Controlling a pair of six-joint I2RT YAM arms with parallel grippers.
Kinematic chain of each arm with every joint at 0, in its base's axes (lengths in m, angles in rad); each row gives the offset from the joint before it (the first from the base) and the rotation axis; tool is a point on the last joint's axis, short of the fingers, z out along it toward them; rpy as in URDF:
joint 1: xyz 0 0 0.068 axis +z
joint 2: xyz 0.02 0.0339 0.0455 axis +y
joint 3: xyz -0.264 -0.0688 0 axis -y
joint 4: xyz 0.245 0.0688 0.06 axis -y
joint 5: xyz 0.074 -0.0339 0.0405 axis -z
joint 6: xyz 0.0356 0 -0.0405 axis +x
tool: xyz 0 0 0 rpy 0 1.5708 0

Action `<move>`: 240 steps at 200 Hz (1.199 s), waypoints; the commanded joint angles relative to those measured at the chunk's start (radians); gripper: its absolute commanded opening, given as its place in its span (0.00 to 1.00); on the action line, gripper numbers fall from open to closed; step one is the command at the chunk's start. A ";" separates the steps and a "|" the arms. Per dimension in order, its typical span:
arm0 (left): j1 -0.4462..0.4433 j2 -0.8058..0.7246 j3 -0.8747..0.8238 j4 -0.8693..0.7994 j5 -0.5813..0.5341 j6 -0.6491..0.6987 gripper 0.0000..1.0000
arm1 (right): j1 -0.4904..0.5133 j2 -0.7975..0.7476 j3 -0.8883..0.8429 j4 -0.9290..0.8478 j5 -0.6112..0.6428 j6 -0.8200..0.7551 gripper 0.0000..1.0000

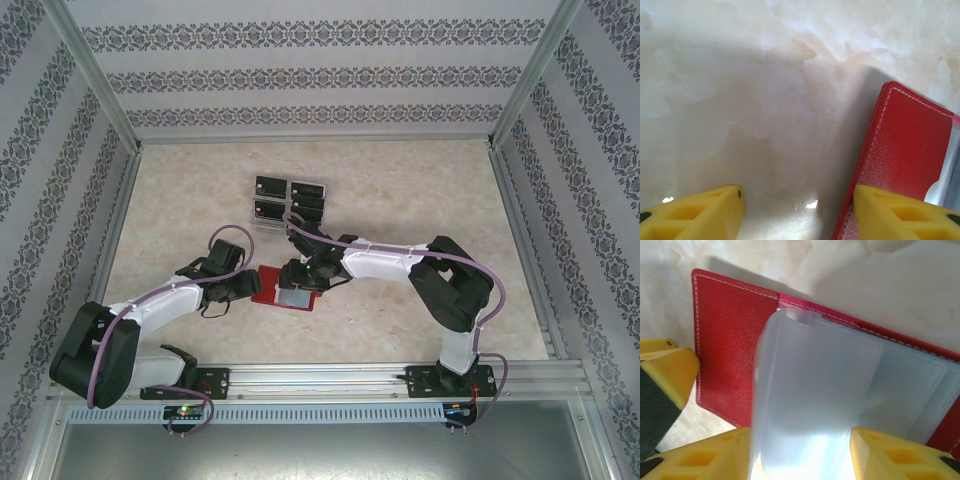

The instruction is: Put the credit cards into the card holder

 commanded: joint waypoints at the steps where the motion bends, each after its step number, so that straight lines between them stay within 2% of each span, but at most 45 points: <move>1: -0.024 0.043 -0.035 0.089 0.070 -0.017 0.61 | 0.004 0.014 0.041 0.000 -0.019 0.004 0.54; 103: -0.026 -0.015 -0.039 0.060 0.061 -0.033 0.62 | 0.018 0.068 0.148 0.026 -0.056 0.019 0.55; 173: -0.026 -0.019 -0.058 0.082 0.067 -0.058 0.62 | 0.020 0.062 0.133 0.040 -0.059 0.024 0.55; 187: -0.026 -0.044 -0.069 0.064 0.034 -0.077 0.65 | 0.020 0.068 0.137 0.046 -0.065 0.029 0.55; 203: -0.023 -0.106 -0.074 0.008 -0.046 -0.101 0.72 | 0.020 0.066 0.138 0.044 -0.064 0.028 0.55; 240: -0.020 -0.311 -0.066 -0.142 -0.187 -0.119 0.82 | 0.005 0.002 0.089 0.050 -0.042 0.019 0.55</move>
